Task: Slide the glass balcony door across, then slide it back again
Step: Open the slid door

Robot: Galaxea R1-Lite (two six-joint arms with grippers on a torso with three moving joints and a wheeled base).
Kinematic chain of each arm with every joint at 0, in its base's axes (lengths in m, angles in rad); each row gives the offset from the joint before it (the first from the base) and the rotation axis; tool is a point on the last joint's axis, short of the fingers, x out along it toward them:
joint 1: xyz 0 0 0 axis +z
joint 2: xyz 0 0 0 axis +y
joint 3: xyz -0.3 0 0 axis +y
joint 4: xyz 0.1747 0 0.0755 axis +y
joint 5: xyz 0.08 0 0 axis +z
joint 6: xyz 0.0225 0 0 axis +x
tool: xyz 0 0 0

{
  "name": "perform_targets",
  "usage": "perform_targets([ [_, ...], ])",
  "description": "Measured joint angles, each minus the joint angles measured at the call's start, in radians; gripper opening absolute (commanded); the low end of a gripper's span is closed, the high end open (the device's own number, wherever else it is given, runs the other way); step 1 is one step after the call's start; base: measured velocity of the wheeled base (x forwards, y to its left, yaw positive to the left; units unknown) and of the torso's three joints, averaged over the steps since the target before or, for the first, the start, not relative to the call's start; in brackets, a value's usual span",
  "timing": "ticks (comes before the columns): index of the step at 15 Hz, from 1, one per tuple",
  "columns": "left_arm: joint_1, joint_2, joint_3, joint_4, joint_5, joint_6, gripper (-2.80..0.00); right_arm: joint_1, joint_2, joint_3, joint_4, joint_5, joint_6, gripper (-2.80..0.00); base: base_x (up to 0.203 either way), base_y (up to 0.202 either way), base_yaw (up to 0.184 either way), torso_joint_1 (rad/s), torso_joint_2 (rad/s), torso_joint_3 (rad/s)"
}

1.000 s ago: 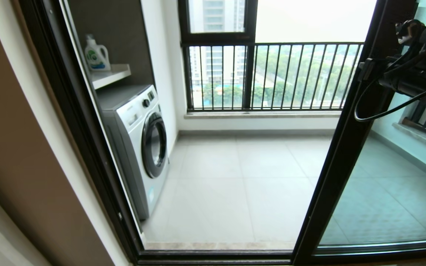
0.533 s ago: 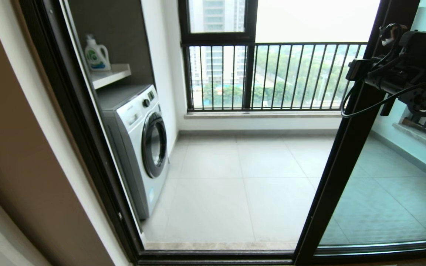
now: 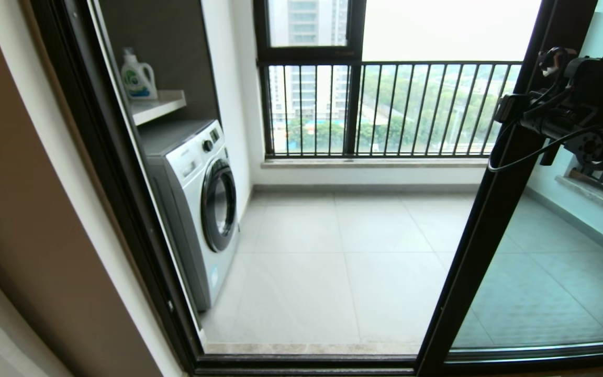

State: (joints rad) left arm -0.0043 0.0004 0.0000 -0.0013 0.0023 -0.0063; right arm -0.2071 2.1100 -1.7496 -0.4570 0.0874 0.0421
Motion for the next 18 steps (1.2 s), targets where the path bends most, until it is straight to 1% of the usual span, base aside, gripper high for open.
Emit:
perform_targets([
  [5,0.000,0.000,0.000,0.000,0.000,0.000,-2.80,-0.039,0.004,-0.014,0.002,0.006,0.000,-2.80,0.000,0.000,0.000,0.000,0.00,0.000],
  [9,0.000,0.000,0.000,0.000,0.000,0.000,-2.80,-0.045,0.005,-0.016,0.001,0.003,0.000,-2.80,0.000,0.000,0.000,0.000,0.00,0.000],
  [15,0.000,0.000,0.000,0.000,0.000,0.001,-2.80,-0.032,-0.008,-0.017,0.003,0.006,0.001,-2.80,0.000,0.000,0.000,0.000,0.00,0.000],
  [18,0.000,0.000,0.000,0.000,0.000,0.000,-2.80,0.005,-0.046,-0.010,0.003,0.005,0.001,-2.80,0.000,0.000,0.000,0.000,0.00,0.000],
])
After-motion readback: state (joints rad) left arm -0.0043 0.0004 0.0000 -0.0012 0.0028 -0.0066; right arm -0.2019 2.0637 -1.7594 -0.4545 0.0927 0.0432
